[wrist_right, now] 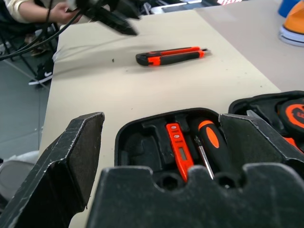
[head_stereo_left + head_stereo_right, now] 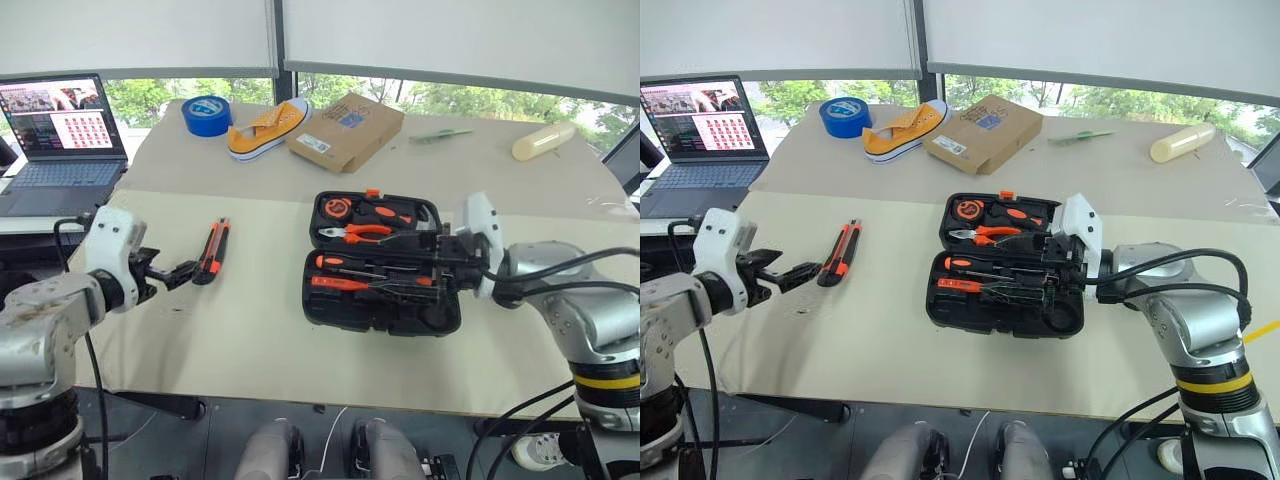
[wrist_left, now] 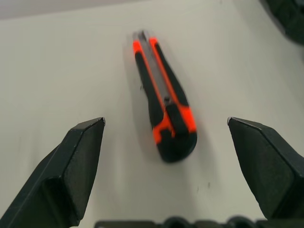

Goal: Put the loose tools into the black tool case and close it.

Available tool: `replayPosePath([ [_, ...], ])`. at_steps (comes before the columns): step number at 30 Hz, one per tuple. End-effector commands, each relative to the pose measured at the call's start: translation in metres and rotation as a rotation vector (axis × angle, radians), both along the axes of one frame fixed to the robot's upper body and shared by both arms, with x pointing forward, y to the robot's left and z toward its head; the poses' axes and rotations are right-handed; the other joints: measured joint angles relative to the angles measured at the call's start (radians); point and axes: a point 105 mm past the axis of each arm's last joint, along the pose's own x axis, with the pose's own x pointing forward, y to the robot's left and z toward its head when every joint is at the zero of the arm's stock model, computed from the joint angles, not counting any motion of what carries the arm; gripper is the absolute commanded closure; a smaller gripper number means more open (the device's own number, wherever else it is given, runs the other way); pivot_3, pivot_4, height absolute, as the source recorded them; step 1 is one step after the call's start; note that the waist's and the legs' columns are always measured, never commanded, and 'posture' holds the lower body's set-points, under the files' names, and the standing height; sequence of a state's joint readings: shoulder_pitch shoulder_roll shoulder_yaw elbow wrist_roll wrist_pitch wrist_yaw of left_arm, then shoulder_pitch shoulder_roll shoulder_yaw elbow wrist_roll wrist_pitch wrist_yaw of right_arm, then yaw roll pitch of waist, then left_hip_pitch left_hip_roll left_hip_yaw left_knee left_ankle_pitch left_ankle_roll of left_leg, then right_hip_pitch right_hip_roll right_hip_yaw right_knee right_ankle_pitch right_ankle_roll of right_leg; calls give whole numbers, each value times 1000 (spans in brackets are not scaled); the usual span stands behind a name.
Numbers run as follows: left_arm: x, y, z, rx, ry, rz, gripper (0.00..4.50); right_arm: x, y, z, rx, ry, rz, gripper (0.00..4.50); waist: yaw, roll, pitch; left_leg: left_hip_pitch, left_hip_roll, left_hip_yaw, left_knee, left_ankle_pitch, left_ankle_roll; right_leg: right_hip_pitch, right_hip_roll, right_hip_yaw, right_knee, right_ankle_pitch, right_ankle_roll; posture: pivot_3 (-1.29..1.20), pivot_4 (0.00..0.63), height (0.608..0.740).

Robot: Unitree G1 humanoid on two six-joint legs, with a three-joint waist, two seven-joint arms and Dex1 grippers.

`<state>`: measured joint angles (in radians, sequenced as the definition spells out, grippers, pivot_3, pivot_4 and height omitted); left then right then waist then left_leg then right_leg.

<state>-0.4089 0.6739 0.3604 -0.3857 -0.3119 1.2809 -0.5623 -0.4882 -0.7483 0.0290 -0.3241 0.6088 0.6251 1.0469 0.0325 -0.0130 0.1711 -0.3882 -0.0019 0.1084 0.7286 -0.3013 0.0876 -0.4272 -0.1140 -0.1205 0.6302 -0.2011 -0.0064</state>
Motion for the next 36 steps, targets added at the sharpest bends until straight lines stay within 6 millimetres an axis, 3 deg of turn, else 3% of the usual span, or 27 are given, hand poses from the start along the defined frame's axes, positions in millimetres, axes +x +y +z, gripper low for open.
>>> replayPosePath([
  [1, 25, 8, -10, 42, 58, 81, 69, -1, 1, 10, -1, -71, 9, 0, -3, 0, 0, 1, 0, 0, 0, 0, 0, 0, 0, 0, 0, 0, 0, 0, 150, 731],
  [8, 53, 4, -31, 38, 155, 98, 69, -4, -4, 6, 1, -78, -37, 0, -18, -1, 0, 1, 0, 1, -2, 0, 0, 0, 1, 0, -1, 0, 0, 0, 150, 731],
  [11, 57, -1, -40, 50, 198, 82, 69, -6, -7, 2, -14, -87, -59, 0, -19, -1, 0, 1, 0, 2, -2, 0, 0, 0, 0, -1, -1, 0, 0, 0, 150, 731],
  [15, 58, 8, -48, 71, 236, 122, 69, -6, -13, -1, -23, -93, -98, 0, -21, 0, 0, 2, 0, 2, -2, 0, -1, 0, 0, 0, 0, 0, 0, 0, 150, 731],
  [18, 57, 14, -50, 67, 241, 134, 763, -6, -17, -3, -25, -95, -121, 0, -21, 0, 0, 4, 1, 2, -3, 0, -1, 1, -2, 1, 0, 0, 0, 0, 150, 731],
  [23, 55, 20, -48, 46, 228, 136, 2637, -8, -25, -8, -40, -87, -149, 0, -21, 0, 0, 4, 1, 2, -3, 0, -2, 1, -5, 1, 0, 0, 0, 0, 150, 731],
  [24, 55, 17, -42, 27, 198, 109, 2796, -9, -28, -10, -49, -85, -160, 0, -21, 0, 0, 4, 1, 2, -3, 0, -2, 1, -5, 1, 0, 0, 0, 0, 150, 731],
  [28, 57, -13, 5, -21, -5, -154, 2799, -11, -43, -13, -70, -61, -200, 0, -19, -1, 1, 2, 0, 2, -3, 0, -2, -1, -7, 1, 0, 0, 0, 0, 150, 731],
  [31, 35, -63, 41, 59, -143, -572, 2800, -19, -54, -20, -98, -12, -213, 0, -16, -2, 1, -1, 0, 1, -2, -3, -8, -2, -8, -1, 0, 0, 0, 0, 150, 731],
  [34, 12, -106, 46, 174, -152, -925, 2800, -28, -66, -27, -138, 30, -228, 0, -13, -2, 1, -1, 0, 2, -2, -4, -8, -2, -9, -2, -2, 0, 0, 0, 150, 731],
  [36, 8, -124, 44, 216, -137, -1043, 2800, -31, -72, -30, -157, 40, -246, 0, -7, -1, 1, -1, -1, 2, -2, -4, -8, 0, -8, -3, -2, 0, 0, 0, 150, 731],
])
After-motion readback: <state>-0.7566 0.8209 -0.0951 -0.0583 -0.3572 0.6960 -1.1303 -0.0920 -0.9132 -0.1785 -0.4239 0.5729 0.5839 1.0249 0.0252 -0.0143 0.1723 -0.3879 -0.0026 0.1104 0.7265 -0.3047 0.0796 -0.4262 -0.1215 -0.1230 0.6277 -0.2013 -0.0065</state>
